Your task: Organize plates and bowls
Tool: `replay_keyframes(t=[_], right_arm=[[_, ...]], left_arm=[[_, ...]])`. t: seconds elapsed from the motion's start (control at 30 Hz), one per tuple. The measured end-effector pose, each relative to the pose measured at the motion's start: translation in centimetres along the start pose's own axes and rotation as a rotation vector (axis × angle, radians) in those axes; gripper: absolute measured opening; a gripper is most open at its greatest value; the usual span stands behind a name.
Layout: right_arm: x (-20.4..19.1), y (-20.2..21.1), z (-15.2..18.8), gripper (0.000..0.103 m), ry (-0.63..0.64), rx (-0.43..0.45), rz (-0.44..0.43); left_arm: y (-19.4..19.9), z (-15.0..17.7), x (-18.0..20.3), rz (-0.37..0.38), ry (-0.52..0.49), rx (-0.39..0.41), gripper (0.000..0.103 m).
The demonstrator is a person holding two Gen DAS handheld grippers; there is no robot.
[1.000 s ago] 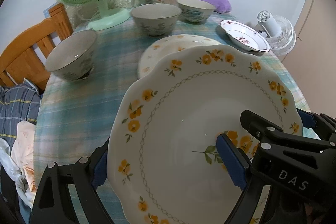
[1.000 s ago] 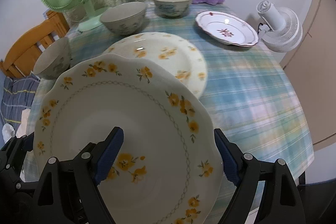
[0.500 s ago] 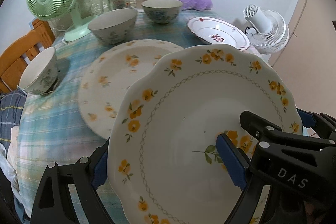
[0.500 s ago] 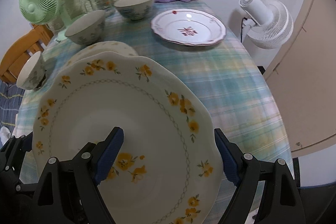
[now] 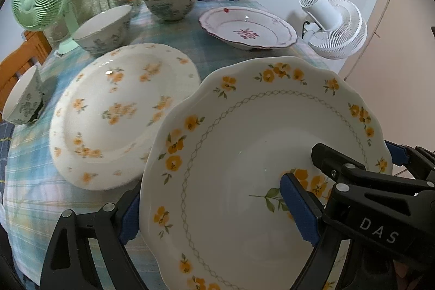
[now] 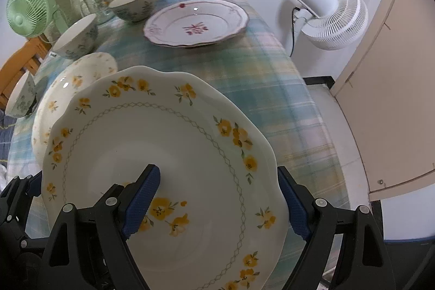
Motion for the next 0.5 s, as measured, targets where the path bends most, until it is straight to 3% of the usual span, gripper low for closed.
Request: replay_keyframes(t=[0.33,0.5], right_arm=[[3.2,-2.3,-0.7,0.085,-0.018,-0.046,0.012],[4.0,-3.5,-1.5,0.083,-0.026,-0.066,0.019]], left_arm=[[-2.9,-0.8,2.3,0.019,0.022,-0.054,0.091],[-3.9,-1.4,2.6,-0.015,0.016,-0.061,0.091]])
Point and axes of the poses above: each gripper's, at about its wrist camera, not at the fingertips, and y roughly against the way its jaws point, x to its right, z to its underside, the point moved 10 cm from there along -y, roughly the way its jaws point, and after that the axes turned 10 degrees about -y, right-handed, at the moved point
